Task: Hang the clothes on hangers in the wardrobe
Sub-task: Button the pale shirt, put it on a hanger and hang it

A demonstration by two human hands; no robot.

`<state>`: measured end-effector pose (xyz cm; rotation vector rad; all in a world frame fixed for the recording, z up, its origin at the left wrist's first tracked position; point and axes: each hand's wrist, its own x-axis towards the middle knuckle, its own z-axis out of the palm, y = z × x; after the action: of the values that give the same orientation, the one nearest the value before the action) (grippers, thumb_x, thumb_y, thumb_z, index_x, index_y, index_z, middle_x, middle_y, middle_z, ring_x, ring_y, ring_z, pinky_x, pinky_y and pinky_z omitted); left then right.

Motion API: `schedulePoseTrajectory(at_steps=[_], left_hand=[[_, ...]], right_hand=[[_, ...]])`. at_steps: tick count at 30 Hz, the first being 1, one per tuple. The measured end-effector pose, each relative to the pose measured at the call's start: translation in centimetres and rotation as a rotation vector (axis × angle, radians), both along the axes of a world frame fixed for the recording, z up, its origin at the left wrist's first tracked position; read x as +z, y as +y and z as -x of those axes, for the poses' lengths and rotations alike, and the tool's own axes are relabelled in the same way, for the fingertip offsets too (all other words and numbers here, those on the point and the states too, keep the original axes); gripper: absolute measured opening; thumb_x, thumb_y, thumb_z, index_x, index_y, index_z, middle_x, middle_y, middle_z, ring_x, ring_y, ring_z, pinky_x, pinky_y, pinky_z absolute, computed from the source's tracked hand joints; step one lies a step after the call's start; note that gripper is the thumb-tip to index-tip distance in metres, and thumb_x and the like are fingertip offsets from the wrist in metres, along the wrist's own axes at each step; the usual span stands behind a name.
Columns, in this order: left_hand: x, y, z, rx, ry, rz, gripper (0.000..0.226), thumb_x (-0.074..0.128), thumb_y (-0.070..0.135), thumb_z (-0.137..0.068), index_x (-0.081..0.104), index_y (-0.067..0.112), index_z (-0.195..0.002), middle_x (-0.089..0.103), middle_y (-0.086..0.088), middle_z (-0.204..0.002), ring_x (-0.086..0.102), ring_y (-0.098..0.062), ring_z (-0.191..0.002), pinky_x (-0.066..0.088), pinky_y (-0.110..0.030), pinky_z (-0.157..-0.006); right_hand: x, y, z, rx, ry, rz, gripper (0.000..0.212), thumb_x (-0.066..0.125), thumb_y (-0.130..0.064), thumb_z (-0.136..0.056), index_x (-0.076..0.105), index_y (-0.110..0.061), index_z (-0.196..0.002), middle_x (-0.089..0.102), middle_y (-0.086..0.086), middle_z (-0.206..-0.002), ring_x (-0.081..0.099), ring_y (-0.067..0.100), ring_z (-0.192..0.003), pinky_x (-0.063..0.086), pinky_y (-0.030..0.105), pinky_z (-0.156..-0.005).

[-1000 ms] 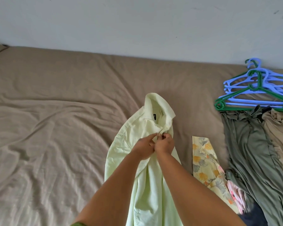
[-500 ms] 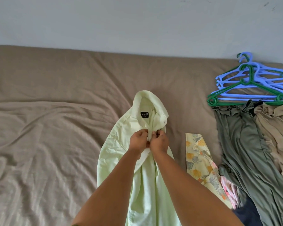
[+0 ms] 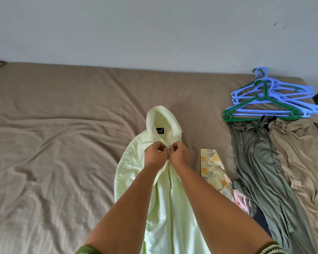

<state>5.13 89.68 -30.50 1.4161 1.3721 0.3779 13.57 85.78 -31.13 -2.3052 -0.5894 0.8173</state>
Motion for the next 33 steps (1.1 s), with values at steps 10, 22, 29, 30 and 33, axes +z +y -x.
schedulePoseTrajectory(at_steps=[10,22,29,30,33], left_hand=[[5.0,-2.5,1.7,0.094,0.096,-0.077,0.02,0.049,0.016,-0.087,0.04,0.025,-0.072,0.052,0.002,-0.088,0.063,-0.027,-0.085,0.054,-0.046,-0.078],[6.2,-3.4,2.2,0.526,-0.265,0.277,0.013,0.075,0.001,-0.079,0.066,0.01,-0.079,0.072,-0.007,-0.078,0.073,-0.018,-0.076,0.057,-0.028,-0.075],[5.9,-3.8,1.7,0.429,-0.179,0.213,0.009,0.073,0.009,-0.083,0.068,0.016,-0.079,0.071,0.002,-0.077,0.065,-0.008,-0.069,0.055,-0.025,-0.073],[6.0,-3.9,1.7,0.417,-0.17,0.203,0.008,0.074,0.011,-0.083,0.068,0.016,-0.08,0.071,0.004,-0.077,0.066,-0.006,-0.071,0.053,-0.021,-0.07],[6.0,-4.2,1.6,0.417,-0.211,0.249,0.005,0.072,0.01,-0.084,0.069,0.013,-0.086,0.072,0.003,-0.082,0.067,-0.007,-0.079,0.047,-0.015,-0.068]], right_hand=[[5.6,-2.3,1.4,-0.117,0.322,-0.016,0.024,0.049,-0.034,-0.098,0.06,-0.013,-0.103,0.056,-0.003,-0.081,0.051,0.014,-0.068,0.039,0.026,-0.06],[6.4,-3.5,2.5,-0.035,0.263,-0.028,0.027,0.044,-0.026,-0.101,0.059,-0.004,-0.108,0.057,0.005,-0.093,0.053,0.022,-0.084,0.041,0.029,-0.073],[6.5,-3.1,3.4,-0.011,0.155,-0.079,0.028,0.048,-0.026,-0.1,0.061,-0.005,-0.114,0.066,0.01,-0.106,0.062,0.027,-0.098,0.05,0.039,-0.086],[6.6,-3.1,3.5,-0.016,0.138,-0.075,0.028,0.048,-0.025,-0.1,0.06,-0.005,-0.115,0.066,0.01,-0.108,0.062,0.027,-0.1,0.049,0.039,-0.088],[6.9,-2.9,3.3,-0.025,0.12,-0.039,0.029,0.046,-0.022,-0.1,0.059,-0.004,-0.118,0.064,0.01,-0.112,0.06,0.028,-0.104,0.049,0.039,-0.09]])
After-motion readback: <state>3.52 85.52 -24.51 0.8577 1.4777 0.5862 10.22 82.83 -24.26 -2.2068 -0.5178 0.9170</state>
